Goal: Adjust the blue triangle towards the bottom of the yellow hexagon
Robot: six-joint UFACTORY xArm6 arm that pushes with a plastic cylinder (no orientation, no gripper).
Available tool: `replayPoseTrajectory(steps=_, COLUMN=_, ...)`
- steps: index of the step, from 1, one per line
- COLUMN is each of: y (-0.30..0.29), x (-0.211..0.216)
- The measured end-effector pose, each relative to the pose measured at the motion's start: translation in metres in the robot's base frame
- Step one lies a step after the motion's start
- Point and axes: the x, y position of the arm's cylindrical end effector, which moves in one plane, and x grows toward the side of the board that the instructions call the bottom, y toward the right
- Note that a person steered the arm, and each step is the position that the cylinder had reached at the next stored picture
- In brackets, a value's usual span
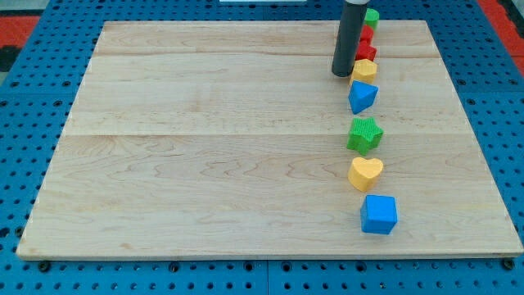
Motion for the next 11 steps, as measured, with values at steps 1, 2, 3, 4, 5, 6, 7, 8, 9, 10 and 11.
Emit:
replayPoseTrajectory(steps=1, y=0.003, x=0.000)
replayPoseTrajectory(steps=2, y=-0.022, x=0.022)
replayPoseTrajectory(steps=3, y=-0.025, x=0.081)
replayPoseTrajectory(steps=4, y=-0.027, x=0.145)
replayPoseTrajectory(steps=5, y=-0.057, x=0.156)
replayPoseTrajectory(steps=6, y=-0.091, x=0.172)
replayPoseTrajectory(steps=7, y=-0.099, x=0.182)
replayPoseTrajectory(steps=8, y=-0.100, x=0.182)
replayPoseTrajectory(steps=9, y=-0.101, x=0.182)
replayPoseTrajectory(steps=10, y=-0.101, x=0.182)
replayPoseTrajectory(steps=11, y=-0.101, x=0.182)
